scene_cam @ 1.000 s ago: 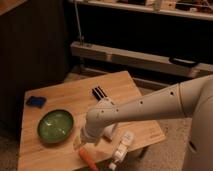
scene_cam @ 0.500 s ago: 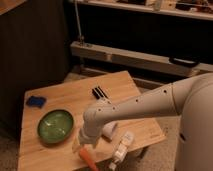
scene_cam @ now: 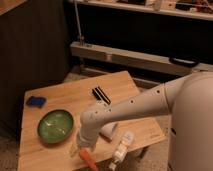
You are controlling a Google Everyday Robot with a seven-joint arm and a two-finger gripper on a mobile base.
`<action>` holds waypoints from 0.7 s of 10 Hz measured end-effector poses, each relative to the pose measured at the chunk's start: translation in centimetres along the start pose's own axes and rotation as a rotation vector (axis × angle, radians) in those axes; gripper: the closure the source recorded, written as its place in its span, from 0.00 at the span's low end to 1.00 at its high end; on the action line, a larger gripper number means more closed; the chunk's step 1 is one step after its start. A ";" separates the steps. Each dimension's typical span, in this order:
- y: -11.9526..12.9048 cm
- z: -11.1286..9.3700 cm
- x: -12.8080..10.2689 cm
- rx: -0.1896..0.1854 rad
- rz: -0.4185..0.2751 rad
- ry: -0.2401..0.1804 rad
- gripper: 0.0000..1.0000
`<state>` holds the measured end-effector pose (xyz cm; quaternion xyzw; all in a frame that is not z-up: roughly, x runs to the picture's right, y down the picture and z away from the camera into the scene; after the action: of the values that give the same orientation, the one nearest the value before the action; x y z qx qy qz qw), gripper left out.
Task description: Drag the pepper across the table
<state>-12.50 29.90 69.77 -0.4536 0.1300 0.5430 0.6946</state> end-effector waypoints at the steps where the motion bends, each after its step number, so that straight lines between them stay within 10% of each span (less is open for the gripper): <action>1: 0.2 0.3 0.1 0.012 -0.001 0.005 0.35; 7: -0.2 1.2 1.0 0.044 0.034 -0.051 0.35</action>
<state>-12.29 31.40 69.89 -0.4220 0.1319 0.5633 0.6980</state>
